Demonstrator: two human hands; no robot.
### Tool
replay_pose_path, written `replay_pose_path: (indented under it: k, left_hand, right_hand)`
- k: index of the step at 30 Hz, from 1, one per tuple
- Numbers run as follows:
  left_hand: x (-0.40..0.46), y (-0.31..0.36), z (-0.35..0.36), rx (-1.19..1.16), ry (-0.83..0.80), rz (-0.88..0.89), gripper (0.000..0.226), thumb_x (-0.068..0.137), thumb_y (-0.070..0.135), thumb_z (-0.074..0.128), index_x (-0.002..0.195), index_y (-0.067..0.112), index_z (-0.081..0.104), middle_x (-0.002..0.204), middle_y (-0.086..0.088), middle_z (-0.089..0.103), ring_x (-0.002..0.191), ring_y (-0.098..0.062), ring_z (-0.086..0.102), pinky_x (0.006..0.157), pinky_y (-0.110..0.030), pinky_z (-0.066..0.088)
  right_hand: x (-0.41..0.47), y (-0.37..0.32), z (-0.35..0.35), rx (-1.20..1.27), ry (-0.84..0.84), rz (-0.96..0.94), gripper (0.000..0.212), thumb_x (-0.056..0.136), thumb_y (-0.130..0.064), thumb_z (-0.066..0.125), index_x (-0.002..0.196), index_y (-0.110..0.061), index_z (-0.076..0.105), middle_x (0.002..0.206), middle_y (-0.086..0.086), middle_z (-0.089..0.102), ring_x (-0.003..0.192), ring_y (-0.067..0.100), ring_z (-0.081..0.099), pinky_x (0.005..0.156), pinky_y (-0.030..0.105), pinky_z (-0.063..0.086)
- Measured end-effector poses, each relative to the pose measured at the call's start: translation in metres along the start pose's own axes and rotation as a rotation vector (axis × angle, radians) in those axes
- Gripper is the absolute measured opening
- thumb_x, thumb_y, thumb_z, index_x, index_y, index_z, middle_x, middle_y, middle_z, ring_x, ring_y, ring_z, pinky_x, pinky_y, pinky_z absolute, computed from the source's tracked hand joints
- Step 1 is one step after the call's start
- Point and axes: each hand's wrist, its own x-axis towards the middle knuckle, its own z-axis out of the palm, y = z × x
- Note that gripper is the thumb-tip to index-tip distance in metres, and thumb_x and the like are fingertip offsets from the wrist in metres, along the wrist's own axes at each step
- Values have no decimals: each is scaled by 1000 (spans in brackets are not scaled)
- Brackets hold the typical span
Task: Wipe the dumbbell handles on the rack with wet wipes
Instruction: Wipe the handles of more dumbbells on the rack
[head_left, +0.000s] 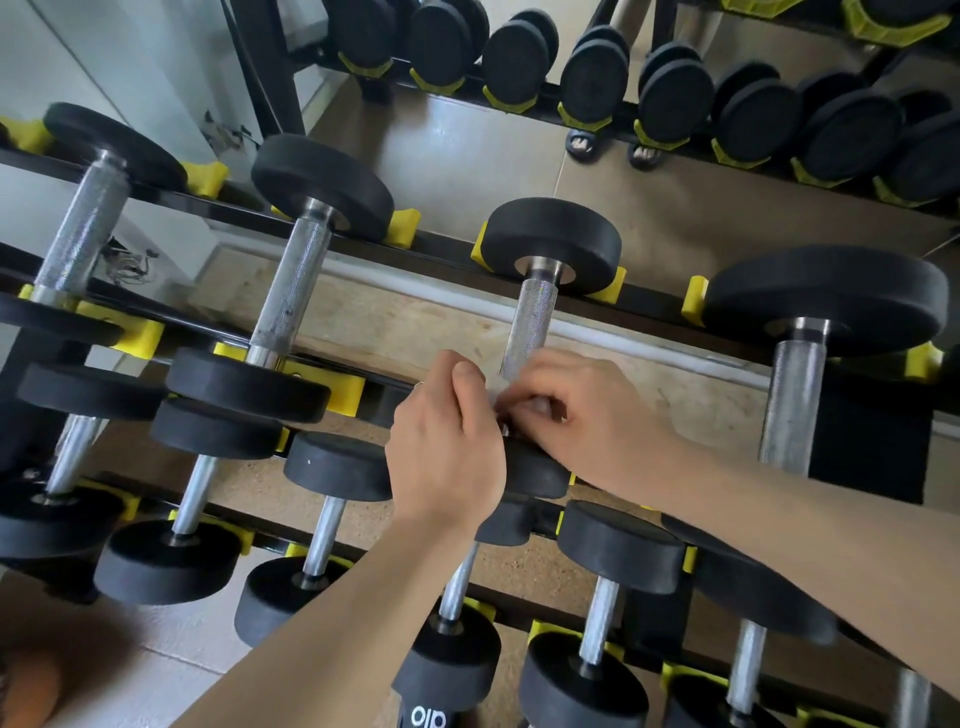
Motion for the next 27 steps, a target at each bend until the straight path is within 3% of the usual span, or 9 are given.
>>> replay_pose_path:
  k: [2, 5, 7, 12, 16, 19, 22, 25, 27]
  left_hand:
    - [-1, -1, -1, 1, 4, -2, 34, 99, 31, 28, 80, 20, 53, 68, 5, 57, 67, -12, 54, 63, -46, 49]
    - [0, -3, 1, -9, 5, 1, 34, 101, 30, 29, 80, 20, 54, 69, 5, 59, 68, -16, 57, 63, -50, 50]
    - [-1, -3, 2, -4, 8, 4, 34, 101, 30, 29, 80, 21, 54, 70, 5, 59, 67, -14, 57, 62, -49, 50]
    - [-1, -3, 2, -5, 11, 13, 35, 102, 30, 29, 81, 21, 55, 68, 5, 59, 66, -12, 57, 61, -47, 51]
    - [0, -3, 3, -5, 9, 9, 34, 103, 29, 29, 82, 21, 55, 69, 5, 60, 67, -14, 58, 63, -48, 51]
    - [0, -4, 2, -7, 3, 9, 35, 103, 31, 29, 82, 21, 55, 70, 5, 60, 67, -15, 58, 63, -50, 51]
    - [-1, -2, 0, -8, -4, -3, 34, 102, 31, 29, 81, 20, 54, 70, 4, 59, 68, -16, 56, 65, -50, 50]
    - [-1, 0, 0, -7, -4, -8, 35, 98, 33, 27, 80, 20, 54, 70, 4, 58, 69, -15, 56, 66, -50, 50]
    - [-1, 0, 0, -6, -4, -17, 35, 99, 33, 27, 82, 21, 55, 70, 5, 60, 69, -15, 57, 65, -49, 50]
  right_hand:
    - [7, -2, -9, 3, -46, 1, 18, 89, -9, 66, 93, -22, 78, 84, -12, 61, 76, -5, 54, 70, 6, 37]
    - [29, 1, -24, -21, 235, 21, 10, 93, -12, 66, 94, -19, 74, 86, -11, 59, 78, -3, 53, 72, 6, 38]
    - [39, 2, -25, -75, 317, 10, 9, 93, -13, 66, 99, -14, 74, 94, -3, 58, 82, 3, 52, 72, 8, 38]
    - [37, 8, -15, -190, 203, -73, 16, 96, -15, 64, 106, -9, 75, 101, 5, 54, 77, 9, 52, 68, 15, 42]
    - [39, 12, -20, -240, 181, -107, 14, 94, -13, 66, 103, -11, 77, 97, -3, 50, 70, -3, 45, 66, 5, 33]
    - [35, 9, -17, -179, 195, -72, 14, 93, -10, 66, 100, -11, 78, 94, -7, 54, 72, -7, 46, 67, 6, 34]
    - [13, 2, -3, -133, 69, -112, 12, 92, -9, 66, 97, -12, 77, 92, -2, 59, 73, 2, 48, 69, 14, 40]
    - [7, -1, -5, -64, -68, -101, 13, 91, -12, 68, 95, -17, 79, 88, -4, 60, 74, 2, 50, 71, 11, 38]
    - [23, 1, -18, -71, 62, -54, 12, 93, -15, 67, 94, -18, 78, 86, -5, 59, 75, 2, 52, 71, 12, 40]
